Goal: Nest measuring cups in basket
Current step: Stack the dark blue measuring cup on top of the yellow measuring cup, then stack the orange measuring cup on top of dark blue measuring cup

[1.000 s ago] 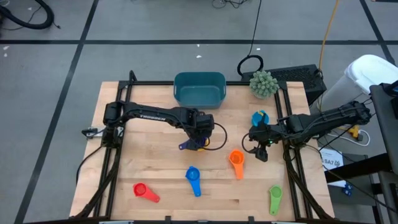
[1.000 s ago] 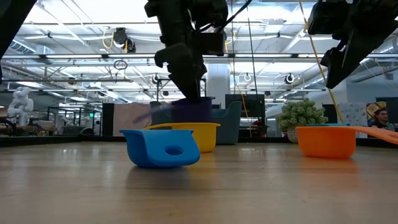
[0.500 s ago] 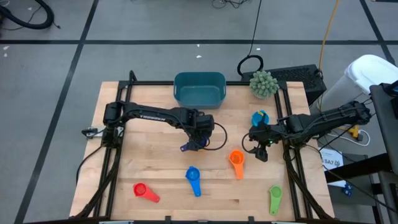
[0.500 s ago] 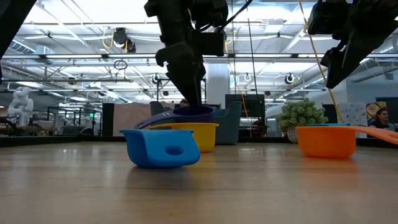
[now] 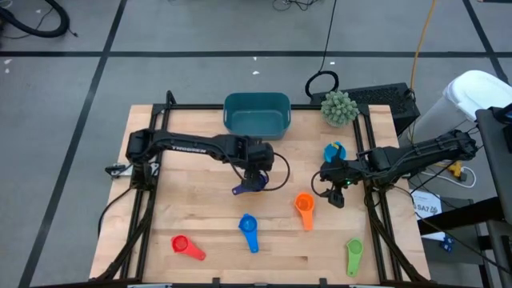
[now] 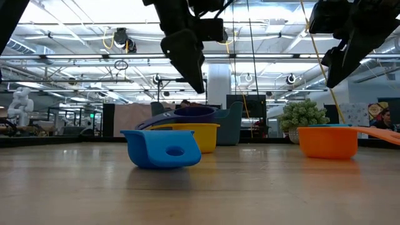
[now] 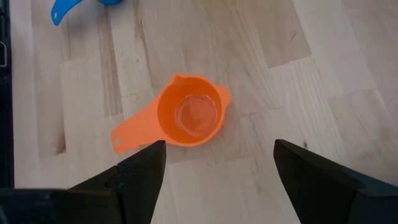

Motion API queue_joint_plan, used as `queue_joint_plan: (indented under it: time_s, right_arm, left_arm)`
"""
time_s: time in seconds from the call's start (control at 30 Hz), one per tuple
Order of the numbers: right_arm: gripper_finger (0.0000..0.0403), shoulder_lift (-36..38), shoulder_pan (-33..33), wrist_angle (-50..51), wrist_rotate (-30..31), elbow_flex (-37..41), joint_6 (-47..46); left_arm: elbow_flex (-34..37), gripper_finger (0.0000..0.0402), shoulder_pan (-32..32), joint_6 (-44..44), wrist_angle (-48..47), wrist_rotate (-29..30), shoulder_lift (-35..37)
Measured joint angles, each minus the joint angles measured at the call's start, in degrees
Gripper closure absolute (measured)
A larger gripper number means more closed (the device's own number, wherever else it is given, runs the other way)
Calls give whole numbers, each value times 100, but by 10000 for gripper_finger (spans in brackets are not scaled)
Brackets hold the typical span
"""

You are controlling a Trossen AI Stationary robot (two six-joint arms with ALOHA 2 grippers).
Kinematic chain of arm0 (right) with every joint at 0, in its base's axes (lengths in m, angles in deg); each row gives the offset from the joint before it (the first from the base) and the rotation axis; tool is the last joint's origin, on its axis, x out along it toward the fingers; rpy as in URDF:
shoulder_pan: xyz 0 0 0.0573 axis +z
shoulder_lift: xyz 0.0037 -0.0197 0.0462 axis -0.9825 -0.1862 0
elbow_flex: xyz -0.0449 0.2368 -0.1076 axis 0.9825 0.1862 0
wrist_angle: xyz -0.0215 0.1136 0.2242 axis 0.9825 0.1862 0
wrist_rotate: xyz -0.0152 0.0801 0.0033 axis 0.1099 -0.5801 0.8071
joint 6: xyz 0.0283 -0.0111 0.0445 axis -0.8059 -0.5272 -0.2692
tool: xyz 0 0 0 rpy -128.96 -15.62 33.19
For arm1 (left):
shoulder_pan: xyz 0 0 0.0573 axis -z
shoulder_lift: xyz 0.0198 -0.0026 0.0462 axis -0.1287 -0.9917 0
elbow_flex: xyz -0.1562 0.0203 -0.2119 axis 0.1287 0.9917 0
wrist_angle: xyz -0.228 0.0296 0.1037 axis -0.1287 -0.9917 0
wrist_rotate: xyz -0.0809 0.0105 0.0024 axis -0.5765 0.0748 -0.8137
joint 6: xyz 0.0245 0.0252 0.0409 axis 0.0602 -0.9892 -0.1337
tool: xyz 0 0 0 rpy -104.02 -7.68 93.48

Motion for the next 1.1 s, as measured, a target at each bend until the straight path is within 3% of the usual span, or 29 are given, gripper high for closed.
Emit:
queue_joint_plan:
  time_s: [0.23, 1.1]
  right_arm:
    - [115, -1, 0, -35, -1, 0, -2]
    - [115, -2, 0, -37, -2, -4, -2]
  left_arm:
    - [27, 289, 52, -5, -22, -34, -313]
    - [22, 289, 50, -84, 188, -40, -859]
